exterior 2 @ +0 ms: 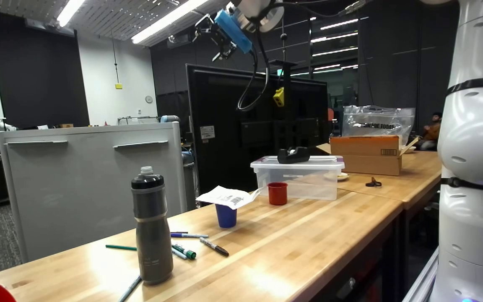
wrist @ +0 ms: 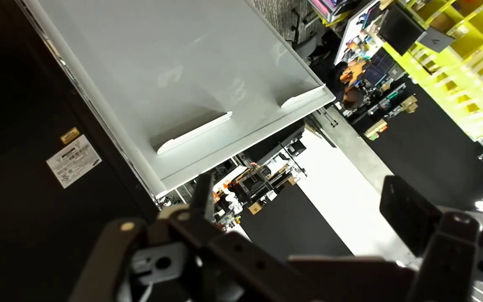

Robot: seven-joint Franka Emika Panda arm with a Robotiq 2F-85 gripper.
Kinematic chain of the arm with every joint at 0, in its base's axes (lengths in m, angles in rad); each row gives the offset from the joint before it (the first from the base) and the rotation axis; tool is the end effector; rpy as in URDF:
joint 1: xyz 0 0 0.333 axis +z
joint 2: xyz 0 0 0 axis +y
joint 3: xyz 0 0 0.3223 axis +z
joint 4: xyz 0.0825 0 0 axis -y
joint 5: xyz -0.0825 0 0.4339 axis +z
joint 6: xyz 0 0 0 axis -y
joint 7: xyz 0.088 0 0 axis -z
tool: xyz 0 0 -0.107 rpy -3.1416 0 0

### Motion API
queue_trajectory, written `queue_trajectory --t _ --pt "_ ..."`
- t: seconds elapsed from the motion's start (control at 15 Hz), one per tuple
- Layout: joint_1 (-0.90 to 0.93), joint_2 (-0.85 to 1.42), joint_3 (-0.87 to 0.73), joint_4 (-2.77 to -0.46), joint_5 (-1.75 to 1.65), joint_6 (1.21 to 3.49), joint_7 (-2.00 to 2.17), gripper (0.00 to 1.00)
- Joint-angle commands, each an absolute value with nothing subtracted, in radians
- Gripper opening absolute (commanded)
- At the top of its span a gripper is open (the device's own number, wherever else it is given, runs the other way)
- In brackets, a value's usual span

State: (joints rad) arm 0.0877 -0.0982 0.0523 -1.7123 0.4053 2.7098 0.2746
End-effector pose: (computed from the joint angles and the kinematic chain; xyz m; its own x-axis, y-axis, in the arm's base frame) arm 0.6185 0.0752 0.7519 0.5107 -0.5244 0.6813 -0.0282 -0.8023 -0.5963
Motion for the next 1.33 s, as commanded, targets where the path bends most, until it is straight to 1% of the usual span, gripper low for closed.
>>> queue_trajectory --t 0.0,0.47,1.27 --pt "0.09 -0.088 0.046 -1.717 0.458 2.739 0.281 1.0" --pt "0.034 0.006 0.008 -1.724 0.597 2.704 0.456 1.0" --pt "-0.054 0.179 -0.04 -1.723 0.62 2.724 0.653 1.0"
